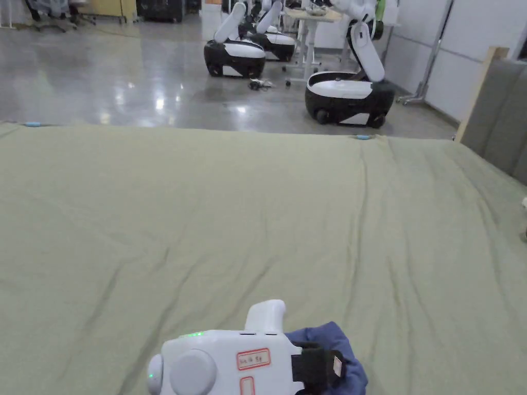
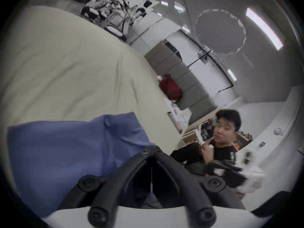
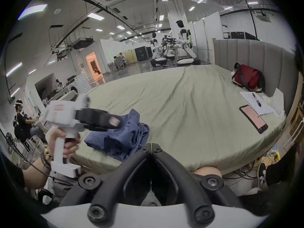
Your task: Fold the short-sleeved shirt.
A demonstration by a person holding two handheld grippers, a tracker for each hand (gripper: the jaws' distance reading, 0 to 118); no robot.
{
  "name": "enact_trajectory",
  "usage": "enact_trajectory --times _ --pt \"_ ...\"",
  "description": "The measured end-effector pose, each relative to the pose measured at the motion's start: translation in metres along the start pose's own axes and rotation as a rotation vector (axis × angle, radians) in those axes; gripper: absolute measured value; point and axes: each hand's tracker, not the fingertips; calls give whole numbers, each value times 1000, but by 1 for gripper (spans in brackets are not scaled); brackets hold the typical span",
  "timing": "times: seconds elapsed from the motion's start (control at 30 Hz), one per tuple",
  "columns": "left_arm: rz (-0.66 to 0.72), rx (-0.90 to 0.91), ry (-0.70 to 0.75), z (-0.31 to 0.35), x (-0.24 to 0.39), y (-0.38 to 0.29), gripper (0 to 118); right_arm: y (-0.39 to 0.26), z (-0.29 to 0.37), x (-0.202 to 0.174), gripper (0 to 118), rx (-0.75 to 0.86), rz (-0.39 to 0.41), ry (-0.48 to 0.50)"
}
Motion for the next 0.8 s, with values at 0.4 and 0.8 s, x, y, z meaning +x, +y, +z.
enact_trajectory --times 0.4,0.8 --pt "-51 167 -38 84 23 1 0 19 0 -11 2 24 49 46" --pt "26 310 82 238 -56 -47 0 52 -131 -44 2 -83 19 347"
